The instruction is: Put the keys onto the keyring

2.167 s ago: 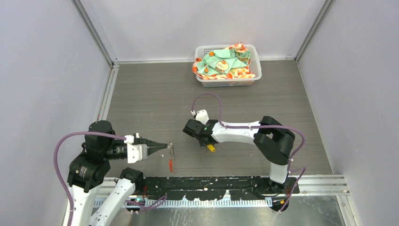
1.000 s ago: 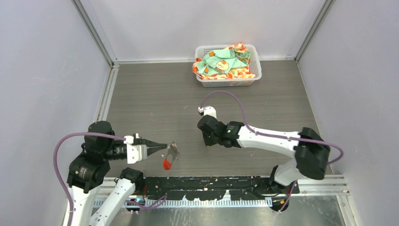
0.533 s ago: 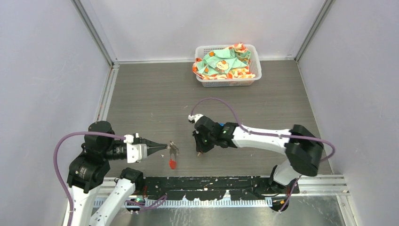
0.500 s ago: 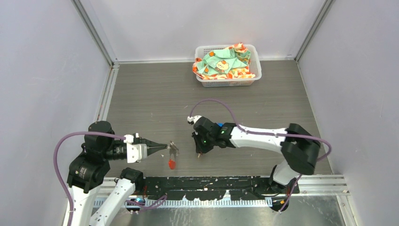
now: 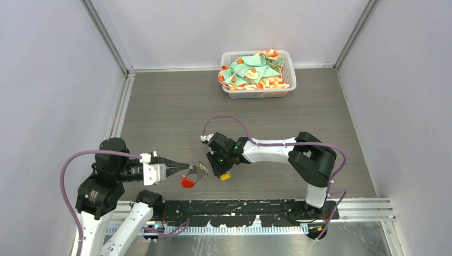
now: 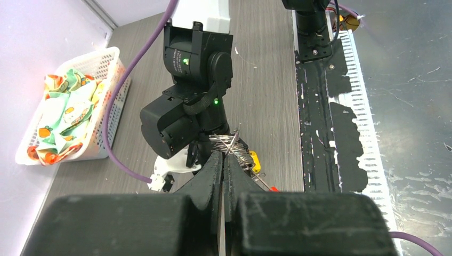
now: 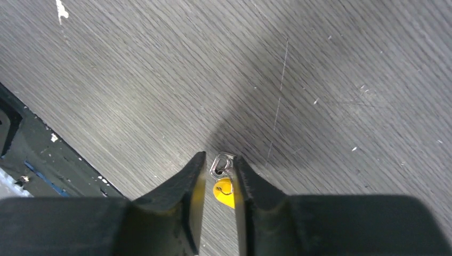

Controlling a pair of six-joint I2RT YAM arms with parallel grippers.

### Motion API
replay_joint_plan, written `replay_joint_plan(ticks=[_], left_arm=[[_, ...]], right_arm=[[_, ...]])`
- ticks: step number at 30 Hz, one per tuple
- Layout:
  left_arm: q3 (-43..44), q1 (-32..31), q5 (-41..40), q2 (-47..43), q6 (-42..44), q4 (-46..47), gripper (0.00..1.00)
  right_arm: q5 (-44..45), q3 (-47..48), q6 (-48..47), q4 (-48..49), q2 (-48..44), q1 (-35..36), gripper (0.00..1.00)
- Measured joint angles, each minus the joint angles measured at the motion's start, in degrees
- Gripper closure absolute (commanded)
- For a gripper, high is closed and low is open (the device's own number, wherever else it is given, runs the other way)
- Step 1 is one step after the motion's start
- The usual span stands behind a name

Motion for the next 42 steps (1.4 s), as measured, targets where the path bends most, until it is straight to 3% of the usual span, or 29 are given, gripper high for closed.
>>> replay_joint_plan(ticks=[3, 12, 14, 16, 18, 20, 25, 31, 34, 38, 42], left_arm=[[0.0, 0.0, 0.0, -0.4, 0.0, 0.0, 1.00], [0.0, 0.0, 0.0, -0.6, 0.0, 0.0, 1.00], [0.2, 0.0, 0.0, -0.6, 0.0, 0.0, 1.00], [0.8, 0.0, 0.0, -0.6, -0.1, -0.1, 1.00], [1.5, 0.0, 0.0, -0.6, -0.4, -0.1, 1.00], [1.9, 0.0, 0.0, -0.5, -0.9, 0.0, 1.00], [2.0, 0.0, -0.5, -0.3, -1.9, 0.0, 1.00], [3.1, 0.0, -0.9, 0.7, -2.6, 0.1, 1.00], [3.4, 0.0, -1.1, 0.8, -3.0, 0.1, 1.00], [3.4, 0.0, -1.5, 0.8, -3.1, 0.2, 1.00], [3.4, 0.0, -1.6, 0.8, -3.2, 0.2, 1.00]], right_arm=[[0.1, 0.1, -0.5, -0.1, -0.2, 0.0, 0.52], [3.8, 0.0, -4.5, -4.4, -7.6, -1.3, 0.45], [6.8, -0.9, -5.6, -4.7, -13.2, -1.8, 0.03], [10.9, -3.8, -5.1, -2.5, -21.2, -2.1, 0.00], [13.0, -8.6, -5.5, 1.1, -29.6, -2.5, 0.00], [13.1, -10.9, -5.3, 0.9, -32.3, -2.7, 0.00], [11.5, -13.8, 0.2, 2.1, -27.6, -2.8, 0.00], [13.6, -17.2, 7.5, 3.0, -34.3, -2.8, 0.02], [13.6, -16.6, 9.6, 4.6, -33.8, -2.8, 0.27], [12.2, -14.9, 13.4, 3.7, -26.8, -2.5, 0.31], [11.0, -14.8, 15.5, 3.6, -22.4, -0.3, 0.54]])
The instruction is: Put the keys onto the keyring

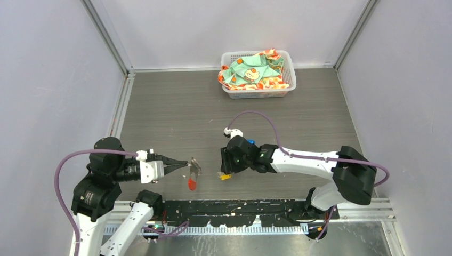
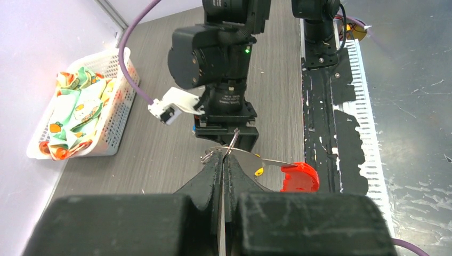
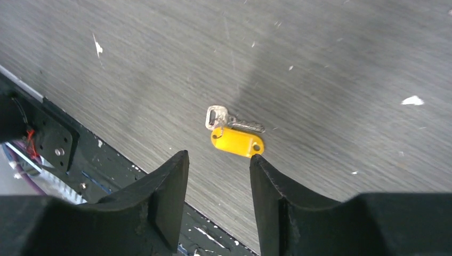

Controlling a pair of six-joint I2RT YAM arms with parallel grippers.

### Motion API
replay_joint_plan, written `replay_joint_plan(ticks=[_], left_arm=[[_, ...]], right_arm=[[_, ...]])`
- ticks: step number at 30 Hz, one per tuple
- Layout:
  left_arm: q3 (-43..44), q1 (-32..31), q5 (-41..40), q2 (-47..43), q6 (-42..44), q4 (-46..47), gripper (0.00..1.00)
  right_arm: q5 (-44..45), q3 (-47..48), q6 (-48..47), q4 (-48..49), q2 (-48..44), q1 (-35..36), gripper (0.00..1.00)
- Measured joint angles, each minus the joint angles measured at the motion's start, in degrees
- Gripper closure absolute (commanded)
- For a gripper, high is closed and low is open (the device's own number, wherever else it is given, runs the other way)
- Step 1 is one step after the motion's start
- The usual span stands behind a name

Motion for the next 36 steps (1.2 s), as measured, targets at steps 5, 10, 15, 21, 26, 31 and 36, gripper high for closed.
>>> replay_joint_plan(ticks=[5, 10, 15, 21, 26, 31, 36], left_arm=[[0.0, 0.0, -0.4, 0.0, 0.0, 0.0, 1.00], [0.0, 0.0, -0.8, 0.0, 0.0, 0.0, 1.00], [0.0, 0.0, -0.8, 0.0, 0.0, 0.0, 1.00], [0.0, 0.0, -0.8, 0.0, 0.0, 0.0, 1.00], [0.0, 0.0, -0.9, 0.0, 0.0, 0.0, 1.00], [0.0, 0.0, -0.9, 0.0, 0.0, 0.0, 1.00], [0.0, 0.0, -0.9, -0.1, 0.0, 0.0, 1.00]], right_arm=[[-0.5, 1.4, 0.5, 0.2, 4.9, 2.9, 0.62], [-0.7, 2.4, 0.5, 1.1, 9.4, 4.9, 0.61], [-0.7, 2.7, 0.5, 1.4, 11.0, 5.3, 0.59], [-0.2, 4.7, 0.4, 1.7, 13.3, 5.3, 0.59], [0.3, 4.9, 0.4, 1.6, 14.4, 5.3, 0.59], [0.5, 5.2, 0.4, 1.6, 14.8, 5.3, 0.60], [0.7, 5.7, 0.4, 1.7, 15.4, 5.3, 0.70]])
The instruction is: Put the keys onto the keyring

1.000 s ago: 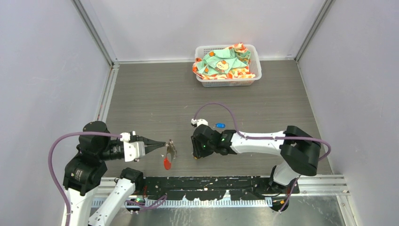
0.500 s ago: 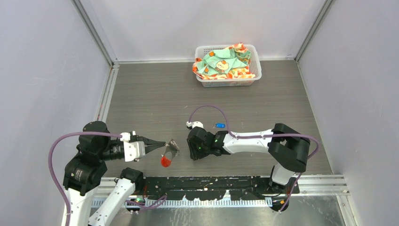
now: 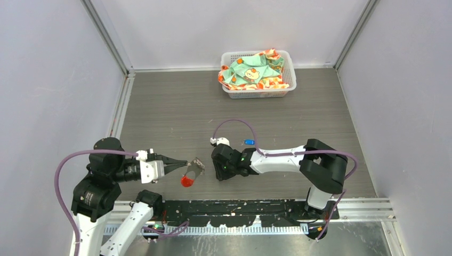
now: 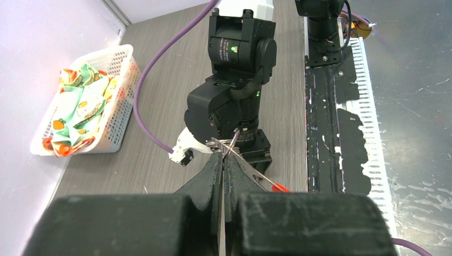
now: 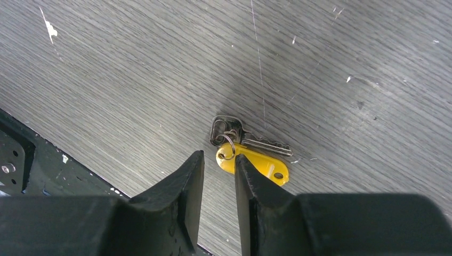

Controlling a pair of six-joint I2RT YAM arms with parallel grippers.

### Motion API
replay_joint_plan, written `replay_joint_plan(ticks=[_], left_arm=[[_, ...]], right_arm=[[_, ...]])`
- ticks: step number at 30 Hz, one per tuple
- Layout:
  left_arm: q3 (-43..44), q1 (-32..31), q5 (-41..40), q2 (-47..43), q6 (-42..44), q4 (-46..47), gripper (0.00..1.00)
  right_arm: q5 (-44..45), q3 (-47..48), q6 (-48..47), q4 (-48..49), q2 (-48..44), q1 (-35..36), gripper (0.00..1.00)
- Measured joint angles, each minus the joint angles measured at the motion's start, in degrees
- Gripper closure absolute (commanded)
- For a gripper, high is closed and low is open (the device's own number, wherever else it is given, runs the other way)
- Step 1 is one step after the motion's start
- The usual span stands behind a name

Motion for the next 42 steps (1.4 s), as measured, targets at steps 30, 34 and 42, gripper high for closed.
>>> replay_joint_plan(ticks=[30, 34, 42], left_arm=[[0.2, 0.0, -0.6, -1.0, 1.7, -0.8, 1.00], [0.2, 0.0, -0.6, -1.0, 1.8, -1.3, 1.00], [0.2, 0.0, -0.6, -1.1, 1.8, -1.6, 1.00]], right_arm=[[1.4, 3.0, -0.7, -2.8, 1.7, 0.0, 0.66], [1.1, 3.0, -0.8, -2.9, 1.6, 0.0, 0.66], [1.0, 2.3, -0.7, -3.4, -1.5, 0.0, 0.69]])
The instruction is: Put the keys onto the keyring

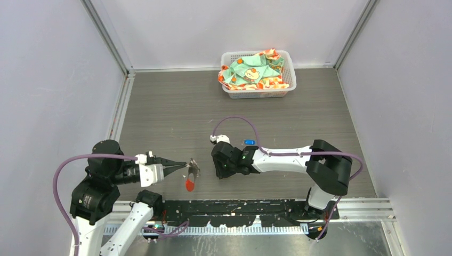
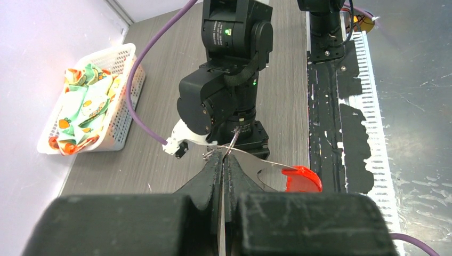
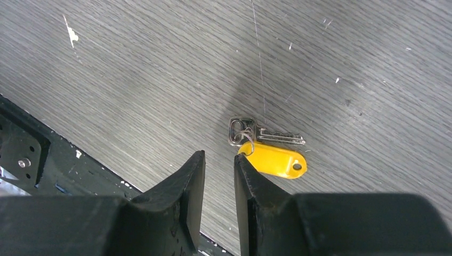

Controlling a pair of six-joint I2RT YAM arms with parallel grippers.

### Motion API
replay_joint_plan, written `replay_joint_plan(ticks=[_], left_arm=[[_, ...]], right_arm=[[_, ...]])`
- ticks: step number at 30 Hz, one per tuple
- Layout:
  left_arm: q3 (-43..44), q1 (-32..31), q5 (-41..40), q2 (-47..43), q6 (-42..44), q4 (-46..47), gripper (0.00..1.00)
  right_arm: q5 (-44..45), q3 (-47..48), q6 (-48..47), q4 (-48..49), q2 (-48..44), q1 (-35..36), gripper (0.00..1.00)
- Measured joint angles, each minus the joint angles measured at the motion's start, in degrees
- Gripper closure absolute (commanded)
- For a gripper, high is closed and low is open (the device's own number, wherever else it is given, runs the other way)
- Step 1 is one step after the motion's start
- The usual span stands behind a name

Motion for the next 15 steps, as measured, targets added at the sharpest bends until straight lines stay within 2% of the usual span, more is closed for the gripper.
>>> replay_joint_plan(ticks=[15], left_arm=[[0.1, 0.0, 0.0, 0.0, 0.0, 0.0, 1.00]], right_arm=[[0.3, -2.1, 1.9, 1.2, 0.4, 0.0, 0.71]])
